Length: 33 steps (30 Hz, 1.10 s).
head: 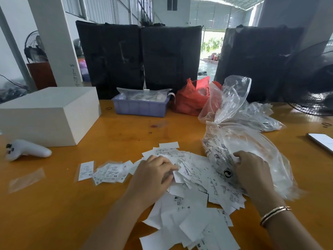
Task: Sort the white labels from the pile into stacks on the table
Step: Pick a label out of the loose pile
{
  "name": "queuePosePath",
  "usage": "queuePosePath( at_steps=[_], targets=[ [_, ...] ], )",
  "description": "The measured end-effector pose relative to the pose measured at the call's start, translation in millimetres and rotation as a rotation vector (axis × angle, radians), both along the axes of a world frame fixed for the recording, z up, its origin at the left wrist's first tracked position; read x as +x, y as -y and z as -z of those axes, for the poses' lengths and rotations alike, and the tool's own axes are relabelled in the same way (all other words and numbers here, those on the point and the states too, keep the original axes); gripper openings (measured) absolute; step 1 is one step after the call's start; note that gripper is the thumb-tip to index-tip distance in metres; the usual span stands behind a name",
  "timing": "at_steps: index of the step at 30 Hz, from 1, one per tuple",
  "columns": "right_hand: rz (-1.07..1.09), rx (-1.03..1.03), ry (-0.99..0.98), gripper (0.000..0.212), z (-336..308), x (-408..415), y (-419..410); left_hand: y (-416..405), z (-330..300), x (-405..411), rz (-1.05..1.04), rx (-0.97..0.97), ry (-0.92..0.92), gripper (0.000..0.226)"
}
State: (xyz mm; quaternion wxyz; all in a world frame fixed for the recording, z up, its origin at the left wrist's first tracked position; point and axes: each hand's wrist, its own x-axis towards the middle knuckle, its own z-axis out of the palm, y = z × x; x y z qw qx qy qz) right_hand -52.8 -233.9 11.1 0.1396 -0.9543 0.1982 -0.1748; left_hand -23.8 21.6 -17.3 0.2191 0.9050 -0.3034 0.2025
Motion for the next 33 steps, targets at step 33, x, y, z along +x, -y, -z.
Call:
queuePosePath(
  at_steps=[33],
  targets=[
    [-0.598, 1.169, 0.377, 0.012, 5.2, -14.9, -97.3, 7.6, -28.0, -19.0, 0.152, -0.554, -0.515, 0.018]
  ],
)
